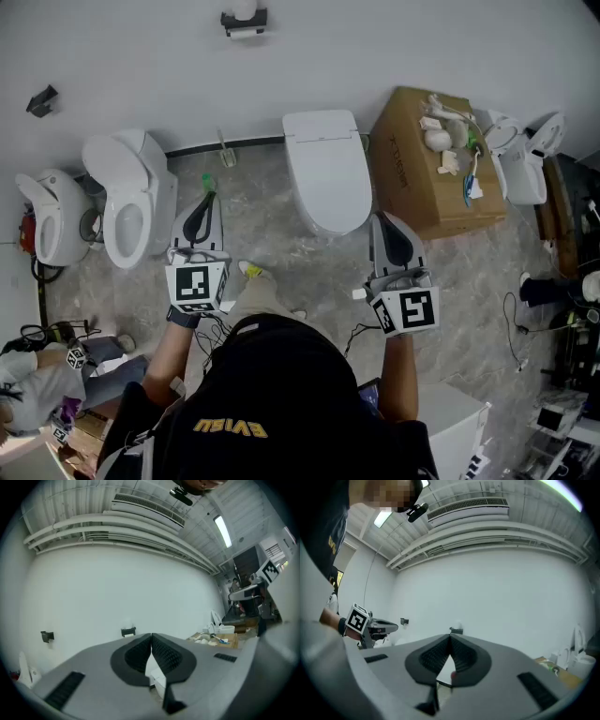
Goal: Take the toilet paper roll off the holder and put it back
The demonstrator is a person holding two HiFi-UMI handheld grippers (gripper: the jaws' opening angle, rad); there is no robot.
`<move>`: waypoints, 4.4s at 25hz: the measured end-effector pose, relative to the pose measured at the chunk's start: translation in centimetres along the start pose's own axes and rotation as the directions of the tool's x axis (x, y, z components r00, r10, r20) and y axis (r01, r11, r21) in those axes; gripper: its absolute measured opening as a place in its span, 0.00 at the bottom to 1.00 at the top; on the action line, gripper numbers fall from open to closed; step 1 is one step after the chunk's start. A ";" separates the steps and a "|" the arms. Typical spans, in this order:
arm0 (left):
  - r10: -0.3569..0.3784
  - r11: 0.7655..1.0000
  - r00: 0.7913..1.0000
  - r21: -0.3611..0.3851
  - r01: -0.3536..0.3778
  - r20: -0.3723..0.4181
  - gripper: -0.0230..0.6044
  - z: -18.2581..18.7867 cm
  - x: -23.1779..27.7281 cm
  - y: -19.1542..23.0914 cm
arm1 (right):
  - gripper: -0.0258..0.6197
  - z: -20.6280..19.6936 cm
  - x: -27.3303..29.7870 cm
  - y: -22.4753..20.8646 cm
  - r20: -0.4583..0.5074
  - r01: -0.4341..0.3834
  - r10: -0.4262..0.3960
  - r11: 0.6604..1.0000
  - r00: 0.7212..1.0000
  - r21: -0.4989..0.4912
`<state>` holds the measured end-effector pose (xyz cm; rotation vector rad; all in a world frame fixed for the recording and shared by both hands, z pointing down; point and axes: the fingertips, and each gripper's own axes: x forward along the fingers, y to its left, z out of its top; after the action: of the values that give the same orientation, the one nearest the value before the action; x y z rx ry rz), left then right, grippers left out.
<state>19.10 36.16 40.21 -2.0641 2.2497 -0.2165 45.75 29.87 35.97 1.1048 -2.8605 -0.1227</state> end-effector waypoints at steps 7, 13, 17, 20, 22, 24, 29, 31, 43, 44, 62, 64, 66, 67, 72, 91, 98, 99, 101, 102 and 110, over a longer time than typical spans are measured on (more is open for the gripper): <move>0.009 1.000 1.000 0.014 -0.009 0.005 0.06 -0.4 0.0 0.1 | 0.03 0.3 1.4 1.2 0.022 -0.023 0.024 1.000 0.999 -0.011; -0.045 0.999 0.999 0.003 0.044 0.010 0.06 -0.2 1.1 -2.8 | 0.03 -0.3 -0.4 0.3 0.016 -0.005 0.005 1.000 1.000 -0.008; -0.058 0.998 0.998 0.018 0.058 0.010 0.06 0.2 1.0 -3.0 | 0.04 -0.2 -0.8 0.0 0.020 0.026 -0.026 1.000 0.999 0.006; -0.054 0.998 0.998 0.020 0.054 0.008 0.06 0.3 0.8 -2.9 | 0.22 -0.2 -0.7 -0.2 0.019 0.024 -0.024 0.999 1.000 0.028; -0.050 0.999 0.999 0.019 0.050 0.004 0.06 0.2 0.7 -2.8 | 0.31 -0.3 -0.6 -0.3 0.015 0.024 -0.024 0.999 1.000 0.030; -0.043 0.999 0.999 0.017 0.043 -0.004 0.06 0.1 0.5 -2.7 | 0.42 -0.5 -0.5 -0.3 0.009 0.020 -0.021 0.999 1.000 0.042; -0.017 1.000 1.000 -0.001 0.017 -0.021 0.06 -0.5 -0.1 -2.5 | 0.74 -0.8 -0.1 -0.1 0.009 -0.005 0.004 0.998 1.000 0.070; -0.015 1.000 0.999 -0.005 0.015 -0.036 0.06 -1.1 -0.2 -2.5 | 0.89 -1.2 0.1 0.1 0.004 -0.001 0.001 0.998 1.000 0.071; 0.060 0.998 0.994 -0.017 -0.062 -0.087 0.06 -2.5 -0.5 1.6 | 0.94 -1.4 3.8 -0.6 -0.007 0.028 -0.028 0.995 1.000 0.097; 0.075 0.996 0.993 -0.030 -0.078 -0.094 0.06 -2.9 -0.6 2.4 | 0.94 -1.5 3.9 -0.6 -0.013 0.033 -0.031 0.993 0.999 0.114; 0.002 1.000 0.999 0.000 -0.002 -0.039 0.06 -4.0 11.9 15.5 | 0.94 3.5 25.6 2.9 -0.032 0.037 -0.036 0.998 0.999 0.053; -0.004 1.000 0.999 -0.017 0.003 -0.042 0.06 -4.6 12.6 17.4 | 0.94 3.6 28.3 3.6 -0.040 0.037 -0.035 0.998 0.999 0.050; -0.008 0.999 0.999 -0.034 0.007 -0.052 0.06 -5.5 12.9 19.4 | 0.94 3.7 30.8 4.5 -0.046 0.039 -0.037 0.998 0.998 0.049; -0.010 0.999 0.998 -0.040 0.007 -0.059 0.06 -5.9 13.0 20.5 | 0.94 3.7 31.9 5.0 -0.050 0.039 -0.037 0.998 0.998 0.047; 0.003 0.998 0.998 -0.056 -0.007 -0.066 0.06 -7.0 13.8 24.8 | 0.94 3.9 36.8 6.7 -0.075 0.031 -0.028 0.999 0.997 0.035; 0.054 0.998 0.995 -0.038 -0.057 -0.081 0.06 -9.1 25.0 32.4 | 0.94 0.3 54.8 2.4 -0.097 0.026 -0.019 0.997 0.995 0.071; 0.075 0.994 0.991 -0.074 -0.083 -0.109 0.06 -8.5 34.4 35.3 | 0.94 -1.1 64.1 -3.3 -0.099 0.054 -0.044 0.993 0.994 0.109; 0.065 0.994 0.988 -0.083 -0.077 -0.140 0.06 -8.9 35.5 35.3 | 0.94 -1.6 64.9 -4.1 -0.111 0.061 -0.048 0.992 0.993 0.113; 0.049 0.994 0.983 -0.086 -0.065 -0.178 0.06 -9.0 38.8 35.8 | 0.94 -2.0 68.0 -5.6 -0.110 0.059 -0.046 0.991 0.993 0.118; 0.044 0.995 0.983 -0.086 -0.060 -0.178 0.06 -8.7 40.5 36.0 | 0.94 -2.2 69.7 -6.2 -0.105 0.052 -0.039 0.991 0.994 0.121; 0.010 0.996 0.986 -0.088 -0.025 -0.167 0.06 -6.8 48.0 36.1 | 0.94 -2.6 77.9 -8.2 -0.102 0.012 0.001 0.992 0.995 0.122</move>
<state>-21.68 -8.29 42.95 -2.1435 2.4152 -0.3028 -6.06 -28.77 40.79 1.1050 -2.8068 0.1077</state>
